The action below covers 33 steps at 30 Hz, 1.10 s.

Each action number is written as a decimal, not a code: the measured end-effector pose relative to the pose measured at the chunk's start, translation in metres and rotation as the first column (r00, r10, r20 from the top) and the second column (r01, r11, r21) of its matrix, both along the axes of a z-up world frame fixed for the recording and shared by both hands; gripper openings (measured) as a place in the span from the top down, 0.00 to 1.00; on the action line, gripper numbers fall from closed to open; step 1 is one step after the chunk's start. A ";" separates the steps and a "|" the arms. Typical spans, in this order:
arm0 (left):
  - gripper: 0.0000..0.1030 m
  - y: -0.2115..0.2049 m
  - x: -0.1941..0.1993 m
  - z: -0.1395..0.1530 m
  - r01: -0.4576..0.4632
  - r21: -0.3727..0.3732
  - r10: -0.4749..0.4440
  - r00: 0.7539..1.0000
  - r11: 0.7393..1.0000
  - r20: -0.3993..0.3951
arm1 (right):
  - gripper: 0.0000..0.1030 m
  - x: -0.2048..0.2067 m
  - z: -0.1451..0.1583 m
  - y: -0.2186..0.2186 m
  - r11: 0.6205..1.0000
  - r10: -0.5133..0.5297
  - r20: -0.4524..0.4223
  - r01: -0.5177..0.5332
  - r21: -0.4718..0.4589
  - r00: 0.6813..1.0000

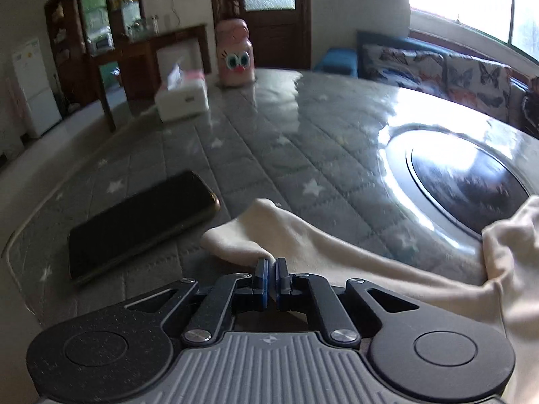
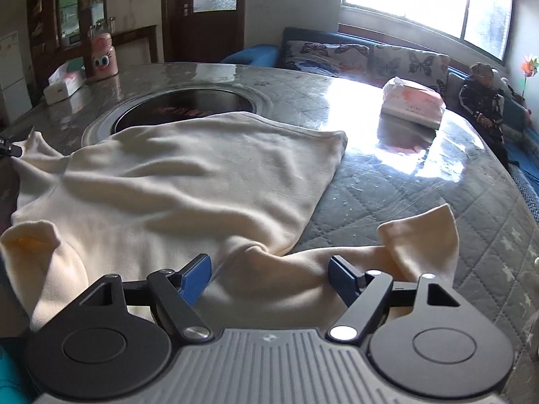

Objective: Fold clothes

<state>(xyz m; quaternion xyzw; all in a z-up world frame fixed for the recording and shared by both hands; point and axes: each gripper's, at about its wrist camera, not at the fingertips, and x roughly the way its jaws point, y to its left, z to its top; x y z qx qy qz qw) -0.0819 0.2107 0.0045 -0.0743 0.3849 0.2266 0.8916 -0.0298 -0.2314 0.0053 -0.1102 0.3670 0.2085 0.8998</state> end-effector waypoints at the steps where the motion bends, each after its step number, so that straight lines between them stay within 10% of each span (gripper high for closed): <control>1: 0.91 -0.002 0.001 0.004 0.018 0.000 -0.018 1.000 1.000 0.003 | 0.24 0.001 0.002 0.000 1.000 0.000 0.006 0.000 0.002 1.000; 9: 0.70 -0.040 0.017 0.035 0.231 -0.005 -0.229 0.968 0.973 0.102 | 0.24 0.008 0.014 -0.002 1.000 -0.012 0.036 0.011 0.023 0.999; 18: 0.62 -0.107 0.086 0.019 0.522 -0.059 -0.515 0.851 0.851 0.100 | 0.24 0.016 0.012 0.000 0.998 -0.022 0.030 0.020 0.052 0.999; 26: 0.54 -0.129 0.120 -0.004 0.578 -0.041 -0.577 0.816 0.815 0.033 | 0.24 0.019 0.013 -0.001 0.998 -0.025 0.032 0.023 0.062 0.999; 33: 0.75 -0.125 0.128 -0.009 0.623 -0.091 -0.621 0.782 0.777 0.048 | 0.24 0.021 0.012 0.002 0.998 -0.019 0.030 0.018 0.057 0.999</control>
